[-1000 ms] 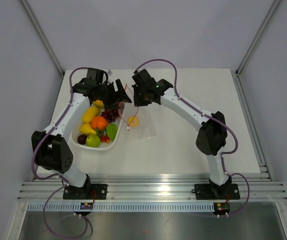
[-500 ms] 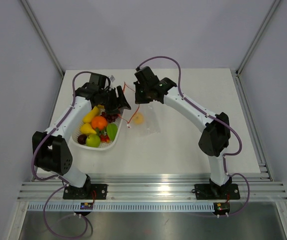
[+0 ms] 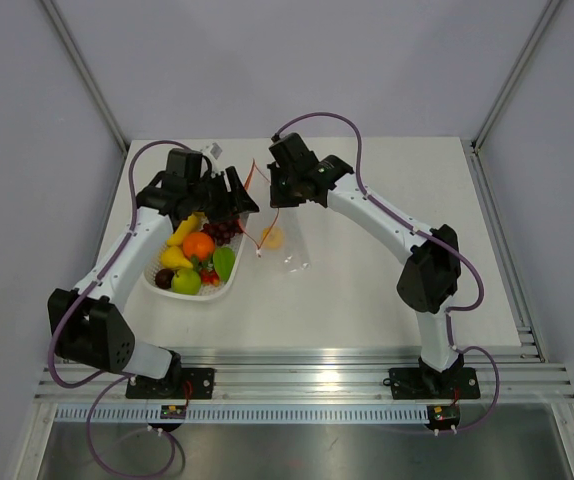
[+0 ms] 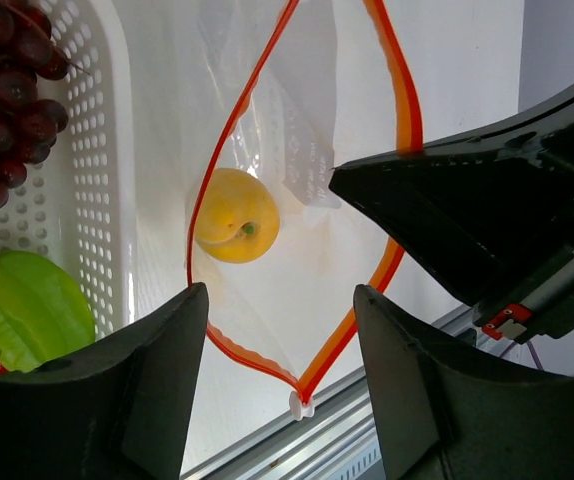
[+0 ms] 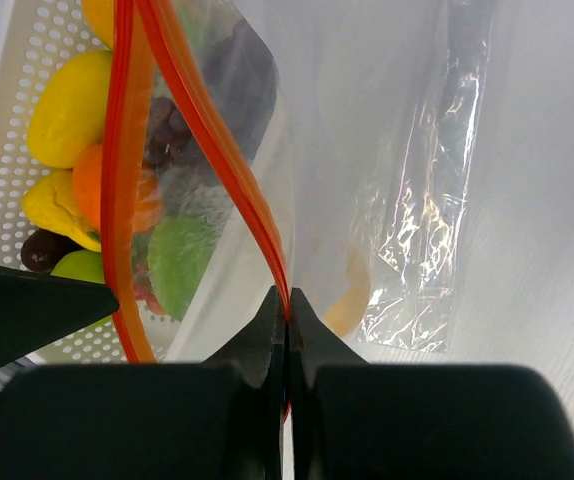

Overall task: Place the food in the zip-top bag and seal the zipper
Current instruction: Adjust the zipper food storage bag at the center of the board.

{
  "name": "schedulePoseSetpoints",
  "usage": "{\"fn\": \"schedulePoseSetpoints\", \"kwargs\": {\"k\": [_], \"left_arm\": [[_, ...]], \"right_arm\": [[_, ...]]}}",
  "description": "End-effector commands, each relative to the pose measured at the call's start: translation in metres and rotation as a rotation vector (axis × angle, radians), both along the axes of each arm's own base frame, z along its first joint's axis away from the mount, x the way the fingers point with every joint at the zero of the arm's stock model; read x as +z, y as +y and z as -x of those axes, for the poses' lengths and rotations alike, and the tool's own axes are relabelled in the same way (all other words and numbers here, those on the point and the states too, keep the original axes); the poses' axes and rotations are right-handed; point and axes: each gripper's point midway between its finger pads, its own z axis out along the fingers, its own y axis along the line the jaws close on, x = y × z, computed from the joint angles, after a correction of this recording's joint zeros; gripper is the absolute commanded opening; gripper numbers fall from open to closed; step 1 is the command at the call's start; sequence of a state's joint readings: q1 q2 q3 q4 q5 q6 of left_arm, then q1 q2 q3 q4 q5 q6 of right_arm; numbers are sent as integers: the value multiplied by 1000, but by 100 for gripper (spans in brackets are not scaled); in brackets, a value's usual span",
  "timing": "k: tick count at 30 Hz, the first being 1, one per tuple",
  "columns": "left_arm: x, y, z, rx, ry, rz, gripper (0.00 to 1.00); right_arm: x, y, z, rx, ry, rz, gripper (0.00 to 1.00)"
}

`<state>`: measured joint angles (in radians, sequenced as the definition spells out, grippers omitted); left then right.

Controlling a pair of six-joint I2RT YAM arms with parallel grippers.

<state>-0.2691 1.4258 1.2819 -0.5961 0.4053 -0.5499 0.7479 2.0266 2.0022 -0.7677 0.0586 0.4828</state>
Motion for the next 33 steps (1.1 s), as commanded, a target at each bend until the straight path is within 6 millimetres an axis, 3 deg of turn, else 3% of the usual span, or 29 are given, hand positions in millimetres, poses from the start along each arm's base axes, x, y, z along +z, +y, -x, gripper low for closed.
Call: {"fn": "schedulePoseSetpoints", "kwargs": {"k": [1,4,13,19,22,25,26,27,29,31,33], "left_arm": [[12,5,-5,25,-61,-17,64],[3,12,-7,51,-53,-60,75],[0,10,-7,78,-74,-17,70],[-40,11,-13,81,38,-69,68],[-53,5,-15,67,73,-74,58],[-52,2,-22,59,82,-79,38],[-49,2,-24,51,74,-87,31],[-34,1,-31,49,54,-92,19],[-19,2,-42,48,38,-116,0],[28,2,-49,55,-44,-105,0],[59,0,-47,47,-109,-75,0]], "right_arm": [[15,2,0,5,-29,-33,0],[15,1,0,4,-31,-33,0],[12,0,1,3,-27,-26,0],[15,0,1,3,-32,-34,0],[16,0,1,0,-37,-33,0],[17,-4,-1,-7,-48,-14,0],[17,-6,-2,-9,-52,-4,0],[19,-10,-3,-9,-60,16,0],[37,-19,-12,-26,-98,18,0],[64,-37,-20,-59,-151,29,0],[93,-57,-21,-96,-215,45,0]]}}
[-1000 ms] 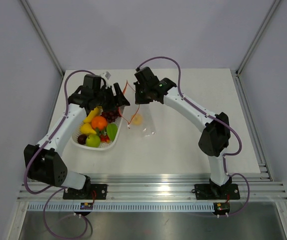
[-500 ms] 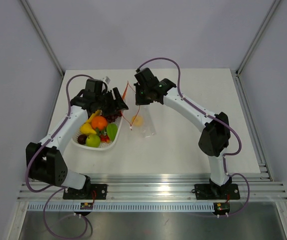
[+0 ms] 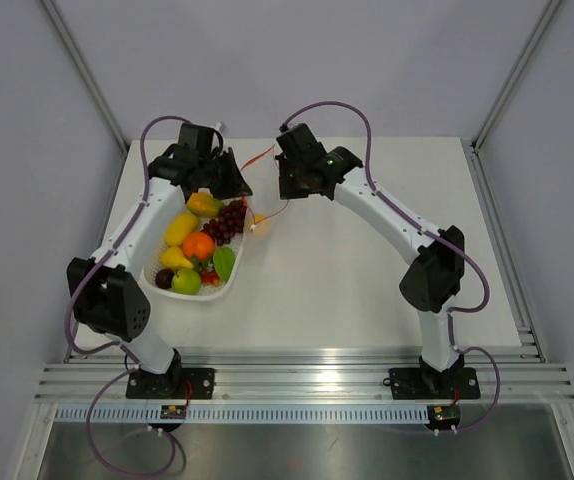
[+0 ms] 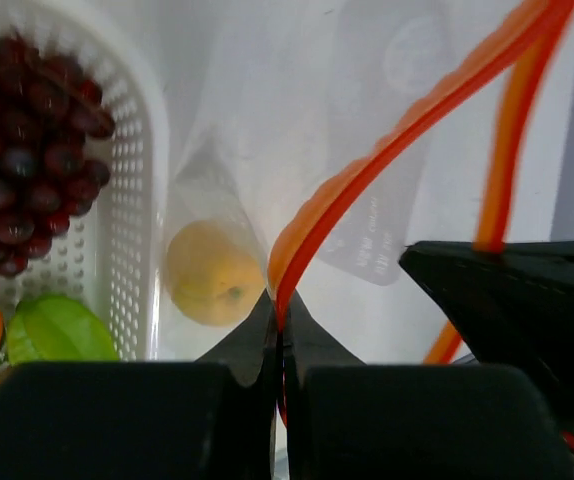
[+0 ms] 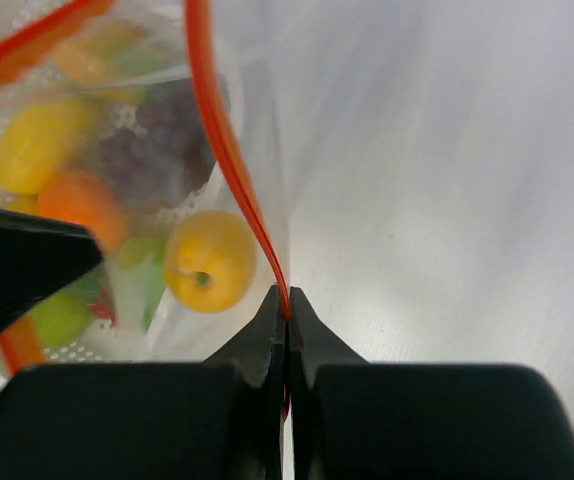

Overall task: Place the food in the zip-top bag and seal the zipper
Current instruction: Adjust the zipper food storage bag at the center of the board.

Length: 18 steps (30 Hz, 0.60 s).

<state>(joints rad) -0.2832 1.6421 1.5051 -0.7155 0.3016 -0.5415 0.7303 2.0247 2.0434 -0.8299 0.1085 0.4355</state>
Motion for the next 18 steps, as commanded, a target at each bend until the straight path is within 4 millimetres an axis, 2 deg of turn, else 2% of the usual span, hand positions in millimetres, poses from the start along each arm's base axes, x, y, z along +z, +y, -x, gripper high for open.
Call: {"fn": "schedulePoseSetpoints", "kwargs": {"k": [1,2,3,4,8,11,13,14,17,18], "left_arm": [[96,-1,-6,-20,-238,46,0],[104,-1,-2,-19,-248,58,0],[103,-3,0,-28,-235,69,0],[100,-6,3,-41,-223,78,0],[48,-13,6,-74,-61,66,0],[38,-19,11,-99,-41,94,0],[34,-25,12,-132,-29,116,0],[26,-27,15,-147,1,122,0],[-4,-35,18,-190,71,143,0],[-17,-36,20,-199,93,147,0]], "right_arm": [[98,-44,-14,-87,-216,-18,0],[105,-53,-15,-101,-234,-10,0],[113,-67,-13,-123,-251,17,0],[112,-72,-11,-129,-249,31,0],[98,-113,-11,-210,-221,121,0],[106,-127,-6,-235,-234,113,0],[116,-123,-3,-216,-244,77,0],[112,-113,-3,-185,-223,49,0],[86,-98,-2,-149,-165,49,0],[69,-90,-5,-146,-137,57,0]]}}
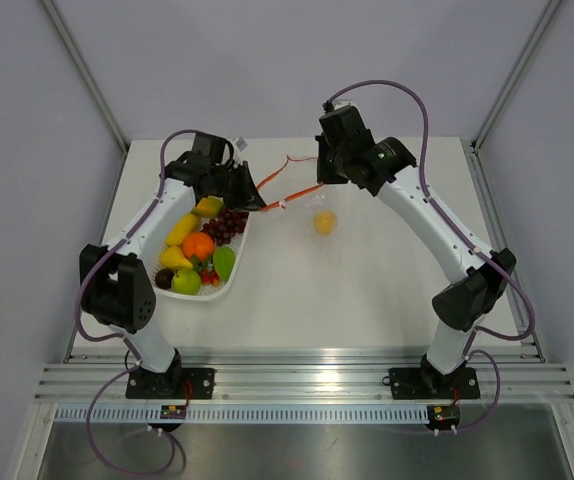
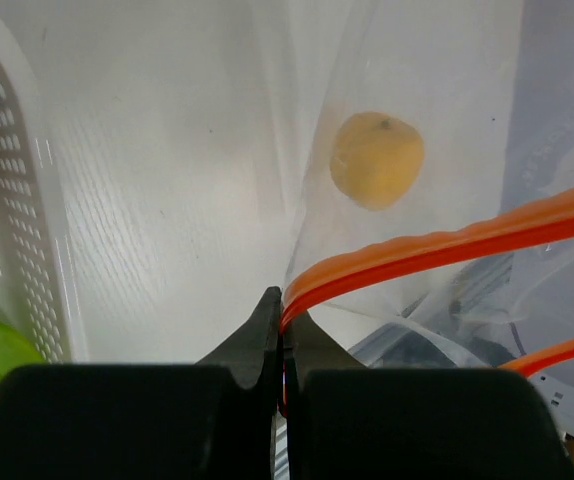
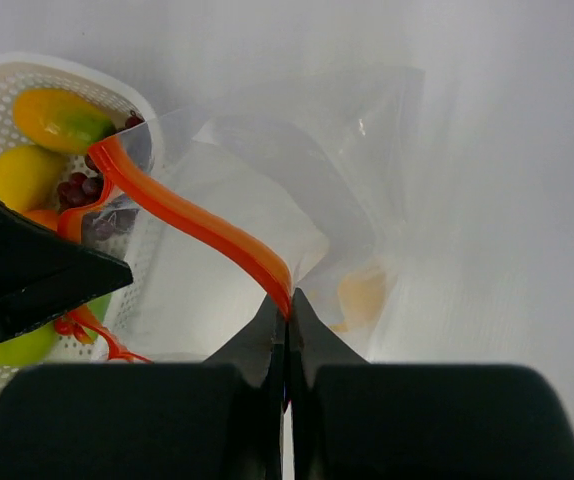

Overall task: Place the food in the zip-top bag and seal the zipper
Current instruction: Adjust the zipper food storage bag at the center of the board, then pick up the fake fruit from the bin.

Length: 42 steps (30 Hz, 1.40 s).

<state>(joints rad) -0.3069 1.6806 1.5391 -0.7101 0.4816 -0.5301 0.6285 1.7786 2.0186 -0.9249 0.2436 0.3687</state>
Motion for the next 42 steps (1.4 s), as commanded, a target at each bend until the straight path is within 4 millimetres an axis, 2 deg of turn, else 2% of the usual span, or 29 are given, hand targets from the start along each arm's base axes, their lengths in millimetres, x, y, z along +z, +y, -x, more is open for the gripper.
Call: {"fn": "schedulePoseSetpoints", "kwargs": {"k": [1,2,3,4,5,8,10,13,16,22,25,26,28,29,32,33,36,37,38,42], "left_arm": [[-42,-2,8,-61,95,13,0],[-49,-2,9,-65,110,10,0],[-59,-1,12,-68,133,3,0],[-65,-1,14,-75,147,0,1],[-69,0,14,-73,151,-8,7],[-72,3,18,-75,150,-27,34],[-71,6,18,-70,142,-38,64],[-62,8,17,-69,122,-52,80],[-47,16,18,-57,83,-92,82],[1,41,15,7,-58,-191,82],[14,56,15,45,-90,-195,83],[14,68,10,87,-92,-202,81],[0,91,7,186,-47,-250,79],[-11,110,4,241,-30,-306,79],[-41,140,8,329,72,-440,78],[-50,146,13,344,97,-472,78],[-60,165,18,409,106,-549,80],[-67,171,21,426,125,-561,83],[-72,175,22,429,138,-575,90],[-91,183,30,445,188,-616,98]], "right_arm": [[-44,12,-2,16,80,31,0],[-54,17,-3,17,99,29,0],[-78,19,-3,15,141,50,0],[-87,20,-4,12,152,56,0],[-97,23,-7,9,165,53,0],[-113,28,-6,18,196,58,0],[-114,30,-7,20,197,57,0],[-115,35,-5,27,195,54,0],[-117,36,-5,25,198,56,0],[-113,40,-5,34,189,46,0],[-110,43,-3,45,184,41,0],[-108,44,-2,47,180,35,0],[-106,47,0,55,178,34,0],[-105,48,0,57,175,30,0],[-105,53,2,69,174,28,0],[-105,53,2,71,173,26,0],[-106,56,4,80,175,24,0],[-106,56,4,80,175,24,0],[-105,58,4,83,172,21,0],[-103,60,4,89,169,16,0]]}}
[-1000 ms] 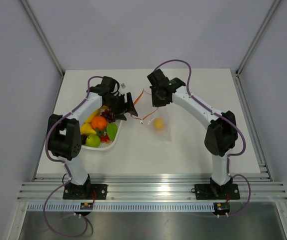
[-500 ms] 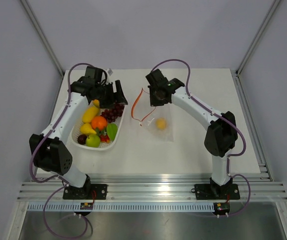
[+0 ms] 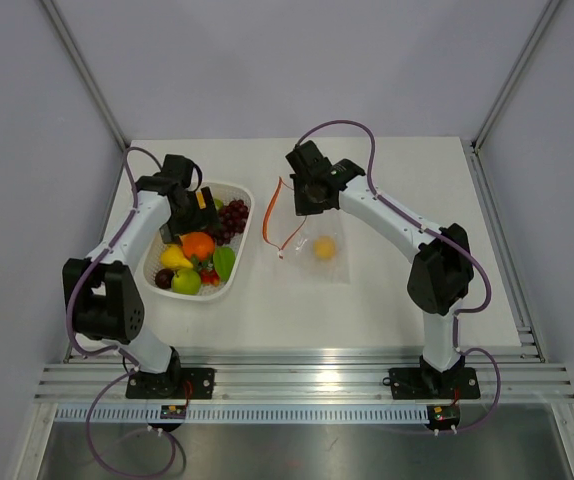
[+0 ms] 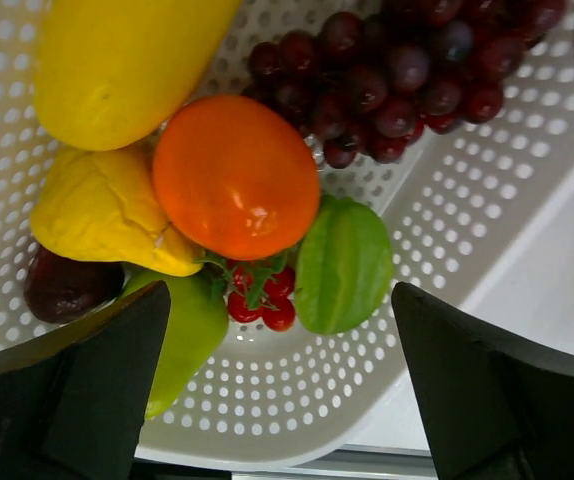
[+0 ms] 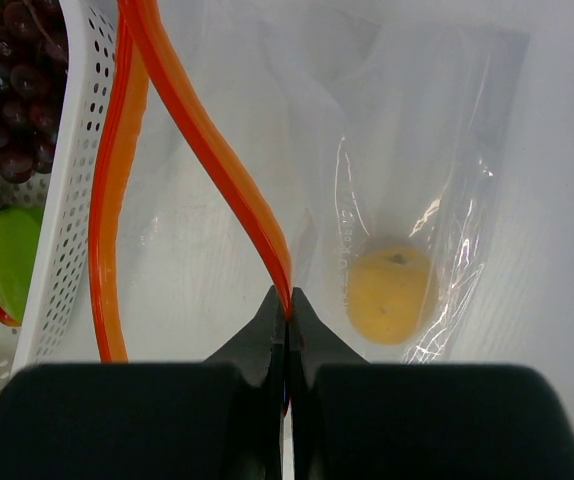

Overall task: Place the food in the zip-top bag and seal the zipper
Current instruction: Pick up the fake fruit from the bin.

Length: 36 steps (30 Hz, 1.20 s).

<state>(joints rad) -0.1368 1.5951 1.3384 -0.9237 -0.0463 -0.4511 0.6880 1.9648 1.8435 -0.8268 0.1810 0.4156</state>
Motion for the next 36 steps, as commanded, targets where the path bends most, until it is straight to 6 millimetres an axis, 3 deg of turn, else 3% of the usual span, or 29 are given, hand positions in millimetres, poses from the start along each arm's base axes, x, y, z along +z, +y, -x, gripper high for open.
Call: {"fn": "schedulePoseSetpoints", "kwargs": {"k": [1,4,8,12,17,26,29,32,36], "left_arm": [[-10,20,-3,69,-2,-87,98],[-18,23,-3,79,4,-98,99],[-29,19,-11,89,25,-84,89],[-35,15,-20,110,24,-65,93],[-52,17,-15,127,63,-74,96],[-71,17,-14,174,83,-71,88],[-66,18,-13,186,65,-73,72],[-43,22,-14,203,1,-81,56],[-7,28,-8,213,-74,-92,44]], "right_arm": [[36,13,-4,15,-75,-83,0],[36,14,-3,18,-74,-85,0],[35,17,-3,20,-73,-92,0],[36,18,-2,23,-74,-93,0],[37,19,-2,27,-75,-97,0],[38,23,0,36,-72,-108,0],[37,24,0,37,-73,-107,0],[38,22,1,33,-74,-102,0],[41,21,1,30,-82,-101,0]]}}
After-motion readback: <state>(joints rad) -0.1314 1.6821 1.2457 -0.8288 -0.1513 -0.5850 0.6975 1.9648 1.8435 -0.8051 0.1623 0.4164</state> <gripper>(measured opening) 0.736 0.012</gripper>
